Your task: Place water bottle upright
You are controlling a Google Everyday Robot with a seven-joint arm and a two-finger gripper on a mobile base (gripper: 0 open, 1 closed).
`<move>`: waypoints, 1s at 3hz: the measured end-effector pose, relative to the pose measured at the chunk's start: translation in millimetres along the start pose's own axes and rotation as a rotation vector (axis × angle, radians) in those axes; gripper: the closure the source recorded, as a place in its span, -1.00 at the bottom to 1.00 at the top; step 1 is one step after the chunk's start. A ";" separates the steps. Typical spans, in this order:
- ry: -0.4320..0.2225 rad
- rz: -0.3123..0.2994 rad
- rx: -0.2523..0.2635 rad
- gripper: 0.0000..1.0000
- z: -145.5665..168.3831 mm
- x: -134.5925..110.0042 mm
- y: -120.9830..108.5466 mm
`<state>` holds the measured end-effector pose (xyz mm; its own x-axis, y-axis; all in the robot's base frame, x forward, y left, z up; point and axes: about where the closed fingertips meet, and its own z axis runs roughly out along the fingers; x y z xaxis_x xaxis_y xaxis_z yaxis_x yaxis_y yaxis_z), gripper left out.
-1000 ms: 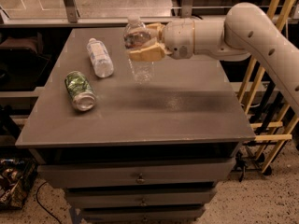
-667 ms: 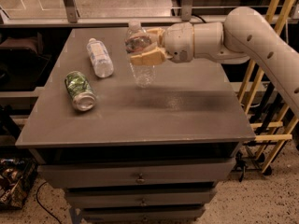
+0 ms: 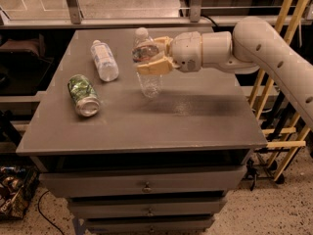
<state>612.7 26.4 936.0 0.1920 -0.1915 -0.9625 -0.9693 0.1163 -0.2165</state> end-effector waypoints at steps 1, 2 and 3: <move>0.002 0.001 0.003 0.17 -0.5 0.4 -0.2; 0.000 -0.004 0.008 -0.28 -1.2 -0.8 -0.2; -0.001 -0.007 0.013 -0.73 -1.7 -1.9 0.3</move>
Offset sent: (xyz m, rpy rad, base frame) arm 0.0011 -0.0080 0.0025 0.0039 -0.0128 -0.0226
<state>611.8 25.1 938.0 0.1988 -0.1910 -0.9612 -0.9659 0.1277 -0.2251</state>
